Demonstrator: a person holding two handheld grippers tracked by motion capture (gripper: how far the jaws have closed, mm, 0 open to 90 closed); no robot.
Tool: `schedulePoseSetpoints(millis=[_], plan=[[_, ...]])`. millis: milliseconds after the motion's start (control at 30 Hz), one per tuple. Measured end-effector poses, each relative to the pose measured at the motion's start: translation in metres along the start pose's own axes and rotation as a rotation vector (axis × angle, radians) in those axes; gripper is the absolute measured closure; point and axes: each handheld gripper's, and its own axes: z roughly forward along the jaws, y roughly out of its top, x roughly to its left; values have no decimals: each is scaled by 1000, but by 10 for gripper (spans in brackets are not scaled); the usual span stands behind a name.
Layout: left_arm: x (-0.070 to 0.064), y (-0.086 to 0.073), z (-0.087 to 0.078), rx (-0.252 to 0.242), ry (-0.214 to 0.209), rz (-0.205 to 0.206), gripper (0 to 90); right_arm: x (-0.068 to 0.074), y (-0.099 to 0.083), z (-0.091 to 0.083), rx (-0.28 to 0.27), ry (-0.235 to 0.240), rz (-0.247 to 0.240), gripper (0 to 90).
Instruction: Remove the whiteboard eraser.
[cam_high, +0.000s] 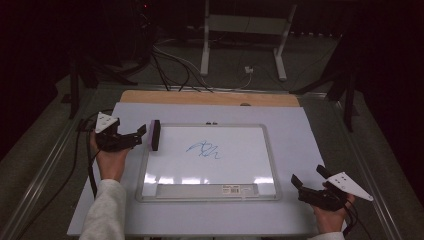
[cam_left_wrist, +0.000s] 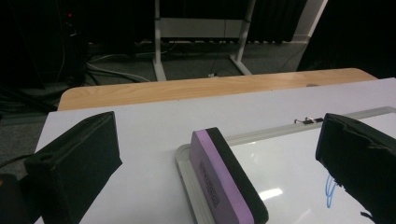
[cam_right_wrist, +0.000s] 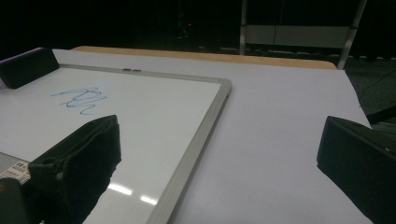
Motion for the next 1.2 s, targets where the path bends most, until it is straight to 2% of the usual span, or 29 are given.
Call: schedulePoseSetpoints(millis=[300,567,733,1067,1200], plan=[[5,0,13,32,13,-27,5,1,0,2,7,8,-2,0],[3,-3,27,93,7,-26,5,1,0,2,10,12,1,0],[1,-5,36,134,2,-12,5,0,-1,2,13,17,5,0],[4,-5,48,187,-25,-68,5,0,-1,4,23,27,7,0],[3,-5,51,211,-9,-62,78,0,-2,5,25,31,4,0]])
